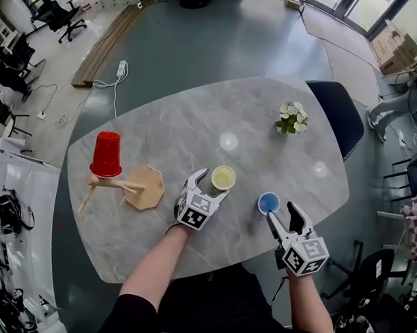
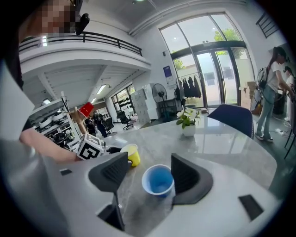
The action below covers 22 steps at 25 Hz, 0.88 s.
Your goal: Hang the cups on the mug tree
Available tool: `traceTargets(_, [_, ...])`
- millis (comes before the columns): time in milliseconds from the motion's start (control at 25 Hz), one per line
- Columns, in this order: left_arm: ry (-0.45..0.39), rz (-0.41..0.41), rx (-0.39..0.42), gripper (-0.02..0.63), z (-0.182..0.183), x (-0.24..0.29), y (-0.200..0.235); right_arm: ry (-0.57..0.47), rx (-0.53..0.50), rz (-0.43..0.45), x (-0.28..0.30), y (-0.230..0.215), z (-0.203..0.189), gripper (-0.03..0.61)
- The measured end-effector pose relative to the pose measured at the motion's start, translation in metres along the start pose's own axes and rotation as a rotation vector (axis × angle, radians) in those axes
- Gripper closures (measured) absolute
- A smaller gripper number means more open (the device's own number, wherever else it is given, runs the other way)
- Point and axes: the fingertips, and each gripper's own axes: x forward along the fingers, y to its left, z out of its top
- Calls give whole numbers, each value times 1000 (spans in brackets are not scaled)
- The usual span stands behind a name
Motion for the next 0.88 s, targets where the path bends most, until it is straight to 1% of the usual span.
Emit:
traceTargets(120, [-13, 1, 21, 244, 6, 8, -2, 11, -1, 3, 3, -4, 0, 308])
traceTargets(240, [-22, -6, 18, 245, 13, 13, -6, 17, 4, 7, 5, -6, 1, 308])
traceTargets(280, [-23, -6, 16, 254, 15, 15, -7, 18, 5, 10, 5, -7, 2, 308])
traceTargets(360, [-19, -1, 15, 304, 18, 17, -8, 19, 4, 21, 8, -9, 4, 308])
traceTargets(520, [-11, 20, 6, 310, 24, 17, -4, 16, -2, 44, 14, -11, 12, 308])
traceTargets(640, [-24, 43, -6, 311, 36, 4, -1, 19, -15, 63, 19, -14, 17, 308])
traceTargets(720, [-39, 64, -17, 312, 46, -10, 1, 20, -53, 79, 21, -14, 21, 308])
traceTargets(880, [-80, 127, -39, 313, 67, -41, 12, 6, -110, 145, 32, -4, 42, 308])
